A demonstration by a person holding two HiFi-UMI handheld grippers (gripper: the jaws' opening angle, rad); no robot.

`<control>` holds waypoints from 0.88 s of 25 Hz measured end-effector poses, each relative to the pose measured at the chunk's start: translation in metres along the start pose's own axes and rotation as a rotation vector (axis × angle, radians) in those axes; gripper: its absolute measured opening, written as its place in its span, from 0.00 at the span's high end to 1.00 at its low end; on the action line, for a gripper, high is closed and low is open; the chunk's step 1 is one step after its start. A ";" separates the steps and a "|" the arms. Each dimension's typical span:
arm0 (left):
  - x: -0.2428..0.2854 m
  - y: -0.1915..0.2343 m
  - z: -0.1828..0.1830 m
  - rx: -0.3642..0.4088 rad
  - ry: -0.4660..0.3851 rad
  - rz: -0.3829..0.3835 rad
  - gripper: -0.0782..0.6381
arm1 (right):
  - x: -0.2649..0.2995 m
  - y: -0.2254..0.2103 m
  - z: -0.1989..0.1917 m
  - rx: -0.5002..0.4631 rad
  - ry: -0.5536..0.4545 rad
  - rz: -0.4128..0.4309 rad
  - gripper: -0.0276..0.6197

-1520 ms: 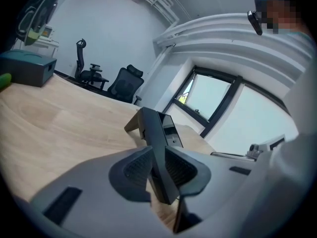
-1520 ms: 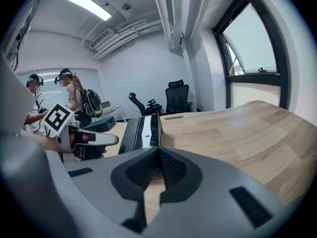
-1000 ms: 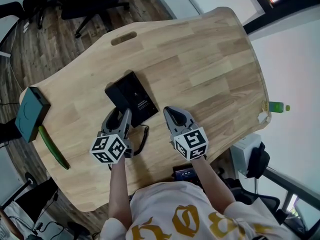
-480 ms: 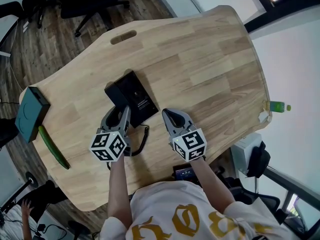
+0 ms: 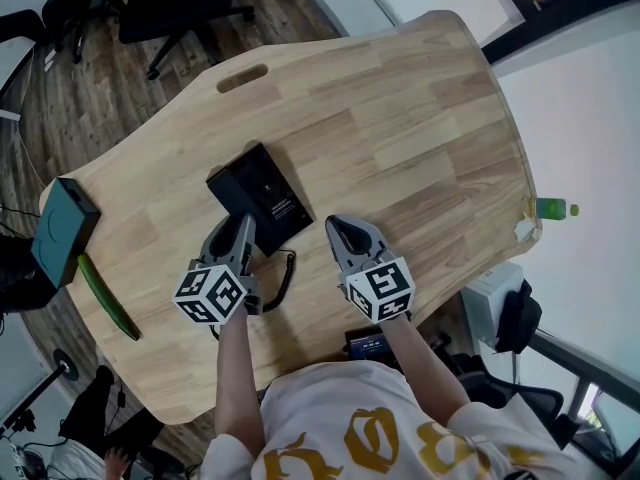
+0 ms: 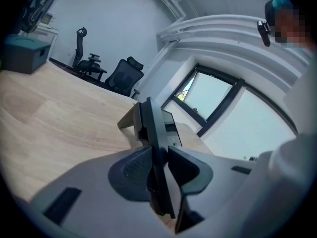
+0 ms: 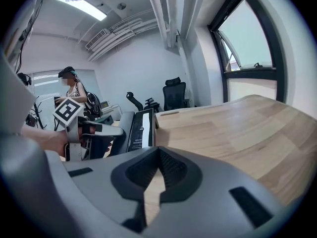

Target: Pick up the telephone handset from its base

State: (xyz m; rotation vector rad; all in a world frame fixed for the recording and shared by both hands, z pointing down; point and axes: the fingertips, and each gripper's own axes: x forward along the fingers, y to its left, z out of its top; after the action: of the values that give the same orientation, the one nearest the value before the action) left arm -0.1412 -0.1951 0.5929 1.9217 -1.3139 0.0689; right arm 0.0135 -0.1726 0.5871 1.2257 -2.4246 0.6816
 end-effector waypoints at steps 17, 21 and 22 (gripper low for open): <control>-0.019 -0.008 0.006 -0.114 -0.058 -0.051 0.79 | -0.013 0.003 0.015 -0.014 -0.044 -0.003 0.95; -0.024 -0.015 0.010 -0.132 -0.073 -0.072 0.79 | -0.019 0.006 0.022 -0.019 -0.060 -0.001 0.95; -0.026 -0.017 0.012 -0.137 -0.078 -0.079 0.79 | -0.021 0.008 0.024 -0.020 -0.065 -0.001 0.95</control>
State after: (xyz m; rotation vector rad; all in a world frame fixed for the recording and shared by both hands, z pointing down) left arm -0.1435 -0.1799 0.5631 1.8730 -1.2588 -0.1341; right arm 0.0172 -0.1681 0.5553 1.2593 -2.4771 0.6246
